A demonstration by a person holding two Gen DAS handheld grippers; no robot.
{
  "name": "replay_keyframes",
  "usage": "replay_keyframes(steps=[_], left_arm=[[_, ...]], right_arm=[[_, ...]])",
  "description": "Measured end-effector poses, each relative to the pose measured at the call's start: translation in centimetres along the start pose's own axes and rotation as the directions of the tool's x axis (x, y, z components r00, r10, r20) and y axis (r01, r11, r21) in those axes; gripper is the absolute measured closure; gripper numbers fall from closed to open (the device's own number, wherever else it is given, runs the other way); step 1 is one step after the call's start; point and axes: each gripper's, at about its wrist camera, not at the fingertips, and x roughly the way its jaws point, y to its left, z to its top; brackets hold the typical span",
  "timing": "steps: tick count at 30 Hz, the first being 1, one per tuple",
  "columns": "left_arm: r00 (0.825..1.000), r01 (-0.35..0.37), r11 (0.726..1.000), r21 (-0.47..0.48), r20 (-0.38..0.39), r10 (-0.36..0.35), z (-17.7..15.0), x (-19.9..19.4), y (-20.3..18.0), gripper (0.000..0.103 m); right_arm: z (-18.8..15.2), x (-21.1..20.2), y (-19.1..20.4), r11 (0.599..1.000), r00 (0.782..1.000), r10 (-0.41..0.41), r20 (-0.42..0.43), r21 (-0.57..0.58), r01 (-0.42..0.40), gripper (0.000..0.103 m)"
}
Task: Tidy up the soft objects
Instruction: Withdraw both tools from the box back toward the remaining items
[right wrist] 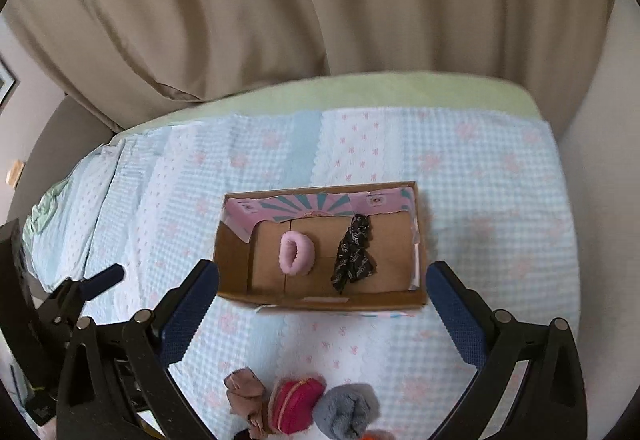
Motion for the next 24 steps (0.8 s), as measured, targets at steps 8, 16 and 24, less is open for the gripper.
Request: replay_keyframes(steps=[8, 16, 24], left_arm=[[0.995, -0.013, 0.997, -0.073, 0.100, 0.020, -4.8, -8.0, 0.5, 0.000], [0.985, -0.015, 0.994, -0.111, 0.169, 0.034, -10.1, -13.8, 1.6, 0.000], [0.985, 0.006, 0.990, -0.138, 0.174, 0.018, -16.7, -16.4, 3.5, 0.000]], right_arm=[[-4.6, -7.0, 2.1, 0.997, 0.995, -0.022, 0.094, -0.077, 0.030, 0.000], [-9.8, -11.1, 3.3, 0.995, 0.989, 0.014, 0.148, -0.098, 0.000, 0.000], [-16.0, -13.1, 3.9, 0.998, 0.984, 0.048, 0.174, -0.053, -0.039, 0.000]])
